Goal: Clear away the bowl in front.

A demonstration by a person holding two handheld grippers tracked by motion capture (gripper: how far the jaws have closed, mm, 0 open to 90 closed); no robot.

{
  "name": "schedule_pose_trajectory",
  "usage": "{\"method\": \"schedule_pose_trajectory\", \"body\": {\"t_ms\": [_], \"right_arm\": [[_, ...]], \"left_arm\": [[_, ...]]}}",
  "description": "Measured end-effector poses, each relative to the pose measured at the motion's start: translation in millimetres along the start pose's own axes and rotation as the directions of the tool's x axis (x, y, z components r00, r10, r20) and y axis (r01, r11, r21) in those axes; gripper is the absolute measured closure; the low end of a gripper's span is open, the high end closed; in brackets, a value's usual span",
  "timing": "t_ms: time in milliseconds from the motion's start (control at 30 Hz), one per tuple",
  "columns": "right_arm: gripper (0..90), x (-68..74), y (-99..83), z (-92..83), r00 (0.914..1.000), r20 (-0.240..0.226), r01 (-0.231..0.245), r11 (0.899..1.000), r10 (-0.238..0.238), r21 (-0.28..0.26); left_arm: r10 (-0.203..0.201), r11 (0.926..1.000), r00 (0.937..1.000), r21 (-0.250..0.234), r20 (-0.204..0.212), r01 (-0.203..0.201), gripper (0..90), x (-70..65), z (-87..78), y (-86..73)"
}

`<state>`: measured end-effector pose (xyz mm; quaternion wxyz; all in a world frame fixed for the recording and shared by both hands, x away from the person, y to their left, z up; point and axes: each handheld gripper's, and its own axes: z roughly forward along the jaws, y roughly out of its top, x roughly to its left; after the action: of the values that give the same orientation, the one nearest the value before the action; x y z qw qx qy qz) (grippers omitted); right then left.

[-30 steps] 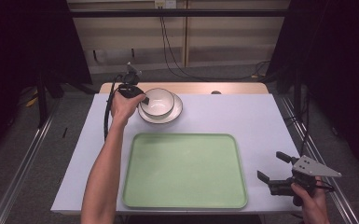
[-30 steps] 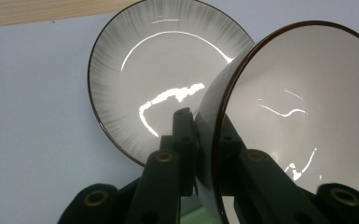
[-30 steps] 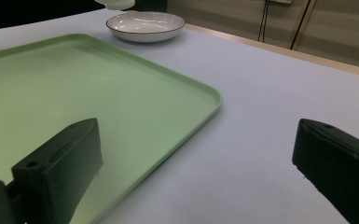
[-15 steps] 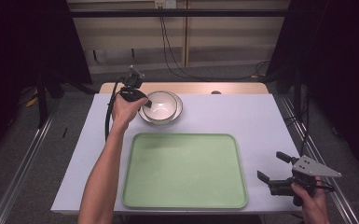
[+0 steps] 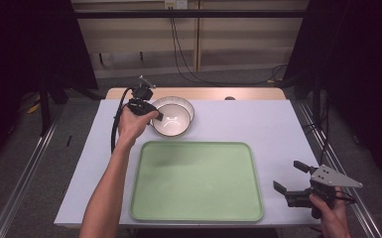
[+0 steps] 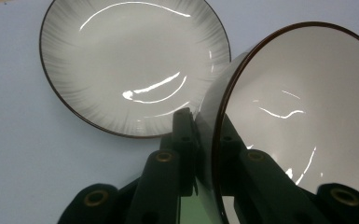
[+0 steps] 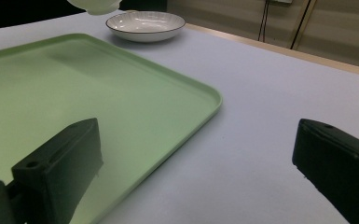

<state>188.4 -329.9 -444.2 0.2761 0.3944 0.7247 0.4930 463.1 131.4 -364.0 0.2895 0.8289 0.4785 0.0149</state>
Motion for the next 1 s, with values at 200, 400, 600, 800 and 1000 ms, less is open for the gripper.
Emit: {"method": "schedule_pose_trajectory", "body": {"t_ms": [200, 400, 600, 800, 1000], "right_arm": [[0.8, -0.1, 0.2, -0.1, 1.0000, -0.002, 0.000, 1.000, 0.000, 0.000], [0.8, 0.3, 0.3, 0.1, 1.0000, 0.002, -0.002, 1.000, 0.002, 0.002], [0.8, 0.2, 0.6, 0.3, 1.0000, 0.000, -0.005, 1.000, 0.005, 0.004], [0.8, 0.2, 0.5, 0.5, 1.0000, 0.006, -0.005, 1.000, 0.004, 0.008], [0.8, 0.4, 0.5, 0.8, 1.0000, 0.005, -0.007, 1.000, 0.007, 0.011]], "left_arm": [[0.004, 1.0000, 0.9998, -0.002, 0.017, -0.004, 83.0, -7.0, -1.3, -5.6], [0.032, 0.9994, 0.9989, 0.008, 0.035, -0.032, 83.0, -16.2, -1.2, -13.6], [0.049, 0.9988, 0.9977, 0.008, 0.046, -0.049, 83.1, -22.5, -2.8, -15.8], [0.065, 0.9978, 0.9965, 0.008, 0.053, -0.066, 83.0, -32.7, -2.7, -21.5], [0.074, 0.9971, 0.9948, 0.010, 0.069, -0.075, 83.1, -42.0, 1.9, -24.5]]}}
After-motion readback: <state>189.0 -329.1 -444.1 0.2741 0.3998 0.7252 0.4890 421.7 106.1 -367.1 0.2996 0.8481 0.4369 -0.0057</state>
